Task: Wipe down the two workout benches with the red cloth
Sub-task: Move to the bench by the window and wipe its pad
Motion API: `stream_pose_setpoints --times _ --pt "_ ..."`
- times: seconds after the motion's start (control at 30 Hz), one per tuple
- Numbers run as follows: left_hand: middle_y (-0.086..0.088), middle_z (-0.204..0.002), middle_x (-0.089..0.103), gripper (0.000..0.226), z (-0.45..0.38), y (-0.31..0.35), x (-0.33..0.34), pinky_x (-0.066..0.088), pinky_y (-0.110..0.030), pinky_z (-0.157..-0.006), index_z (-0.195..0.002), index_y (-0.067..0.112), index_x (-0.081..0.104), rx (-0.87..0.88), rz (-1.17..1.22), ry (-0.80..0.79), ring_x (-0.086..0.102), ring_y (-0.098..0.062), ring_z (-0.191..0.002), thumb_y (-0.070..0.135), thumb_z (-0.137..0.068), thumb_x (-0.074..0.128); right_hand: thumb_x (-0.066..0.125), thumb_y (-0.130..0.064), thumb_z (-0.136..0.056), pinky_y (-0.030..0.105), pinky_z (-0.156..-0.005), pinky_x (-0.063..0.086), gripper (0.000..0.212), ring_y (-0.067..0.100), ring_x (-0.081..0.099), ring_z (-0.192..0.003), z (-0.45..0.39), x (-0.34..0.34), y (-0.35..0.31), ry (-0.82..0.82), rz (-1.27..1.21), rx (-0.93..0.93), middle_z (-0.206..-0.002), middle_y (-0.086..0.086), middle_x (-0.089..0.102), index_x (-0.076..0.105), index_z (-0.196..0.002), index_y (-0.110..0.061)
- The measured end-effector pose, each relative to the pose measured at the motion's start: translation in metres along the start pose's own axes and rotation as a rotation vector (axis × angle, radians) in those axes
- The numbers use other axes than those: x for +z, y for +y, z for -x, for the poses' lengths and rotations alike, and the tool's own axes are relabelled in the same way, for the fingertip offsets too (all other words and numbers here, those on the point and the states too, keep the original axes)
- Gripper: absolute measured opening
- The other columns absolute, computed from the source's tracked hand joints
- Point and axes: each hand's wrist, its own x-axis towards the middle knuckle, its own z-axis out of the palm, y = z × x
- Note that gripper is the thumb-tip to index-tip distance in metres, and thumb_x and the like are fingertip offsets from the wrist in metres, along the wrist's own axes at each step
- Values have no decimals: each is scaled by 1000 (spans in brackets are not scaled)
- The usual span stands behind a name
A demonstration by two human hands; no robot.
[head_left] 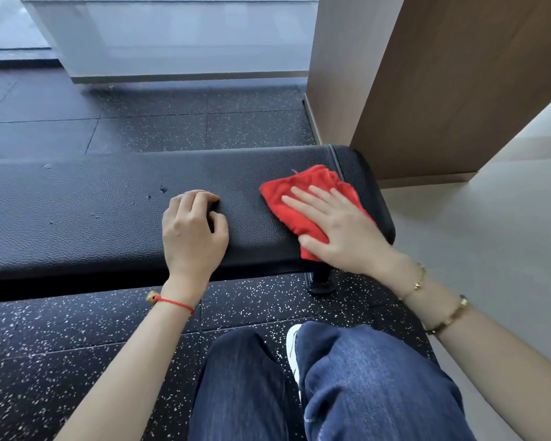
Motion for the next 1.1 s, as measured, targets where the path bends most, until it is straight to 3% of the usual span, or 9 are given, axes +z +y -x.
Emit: stream_pose_setpoints --times 0.2,0.37,0.57,0.77,0.9,1.1 --pt "-4 -107 66 22 1 2 2 41 -39 -92 -101 13 64 -4 -19 22 55 -28 -105 12 -81 55 35 -50 -98 43 -122 1 60 23 3 -151 -40 -10 64 -20 18 426 -164 -7 5 15 -153 -40" --pt "-4 -106 65 22 1 3 1 41 -39 -93 -101 13 64 -14 -16 11 55 -29 -106 12 -82 55 37 -47 -96 42 -122 0 63 24 8 -151 -75 1 11 -27 43 248 -164 -3 7 14 -154 -36" --pt "-5 -108 66 24 0 1 -1 42 -41 -95 -103 13 65 -16 2 -3 56 -29 -108 11 -82 55 43 -47 -90 40 -123 3 67 18 13 -150 -23 9 -25 -29 13 -80 -162 -9 17 21 -153 -37" --pt "-3 -109 65 23 0 1 1 40 -38 -94 -104 13 64 -26 -20 0 55 -27 -108 12 -82 55 41 -53 -94 43 -122 1 63 20 8 -151 -42 -3 26 -12 42 135 -162 -12 16 19 -152 -41" --pt "-4 -108 64 22 0 4 0 41 -39 -93 -103 13 63 -32 -40 -12 55 -28 -106 14 -83 55 32 -53 -97 47 -121 -4 62 24 1 -151 -90 1 14 -26 66 262 -164 -9 6 12 -154 -39" --pt "-4 -105 67 22 -1 4 -1 42 -39 -93 -101 13 66 -34 -10 1 57 -29 -104 10 -81 56 46 -46 -93 42 -122 2 68 22 10 -150 -63 11 -45 -9 6 -42 -163 -6 14 18 -154 -34"
